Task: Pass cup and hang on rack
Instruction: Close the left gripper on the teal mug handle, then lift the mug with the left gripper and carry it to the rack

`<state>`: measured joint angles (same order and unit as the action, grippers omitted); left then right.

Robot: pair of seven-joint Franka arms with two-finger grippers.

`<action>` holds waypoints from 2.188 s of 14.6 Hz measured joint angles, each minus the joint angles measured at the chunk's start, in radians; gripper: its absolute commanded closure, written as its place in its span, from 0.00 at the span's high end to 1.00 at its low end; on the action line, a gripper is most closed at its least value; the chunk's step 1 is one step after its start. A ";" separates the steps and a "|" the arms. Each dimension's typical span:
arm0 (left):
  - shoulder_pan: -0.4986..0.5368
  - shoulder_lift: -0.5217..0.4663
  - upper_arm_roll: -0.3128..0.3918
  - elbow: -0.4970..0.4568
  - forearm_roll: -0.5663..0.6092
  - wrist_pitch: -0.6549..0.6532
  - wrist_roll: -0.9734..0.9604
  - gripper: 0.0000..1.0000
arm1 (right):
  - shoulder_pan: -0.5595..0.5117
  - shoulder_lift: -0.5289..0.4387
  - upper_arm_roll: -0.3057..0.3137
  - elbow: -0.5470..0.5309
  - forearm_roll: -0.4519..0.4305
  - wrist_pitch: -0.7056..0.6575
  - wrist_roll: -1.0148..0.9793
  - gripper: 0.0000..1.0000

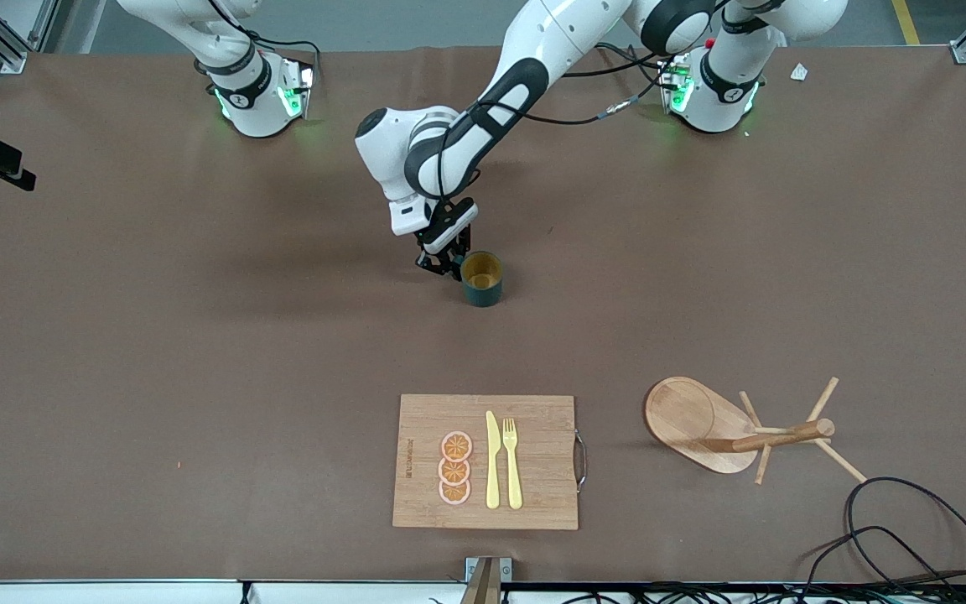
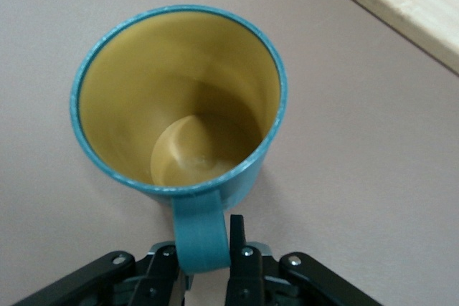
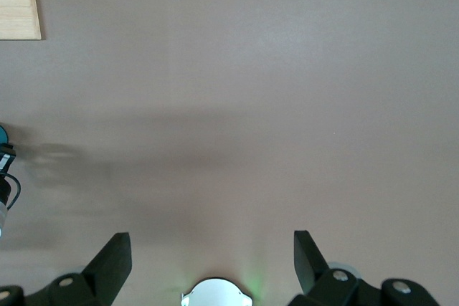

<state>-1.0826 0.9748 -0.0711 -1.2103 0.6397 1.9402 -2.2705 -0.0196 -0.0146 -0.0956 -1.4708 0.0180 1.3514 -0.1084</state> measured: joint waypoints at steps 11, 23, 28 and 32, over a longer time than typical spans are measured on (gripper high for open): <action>0.112 -0.203 0.001 0.020 -0.121 -0.101 0.178 0.01 | 0.000 0.000 0.000 -0.001 -0.001 0.000 -0.014 1.00; 0.373 -0.459 0.004 0.018 -0.379 -0.187 0.593 0.00 | 0.000 0.000 0.000 -0.002 -0.002 0.000 -0.015 1.00; 0.487 -0.491 0.003 0.019 -0.454 -0.187 0.745 0.00 | 0.000 0.000 0.000 -0.003 -0.002 0.000 -0.015 1.00; 0.603 -0.531 0.004 0.017 -0.516 -0.188 0.919 0.00 | 0.000 0.000 0.000 -0.003 -0.002 0.000 -0.015 1.00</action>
<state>-0.4796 0.4437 -0.0671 -1.1930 0.1232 1.7521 -1.3513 -0.0196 -0.0146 -0.0957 -1.4738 0.0164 1.3515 -0.1232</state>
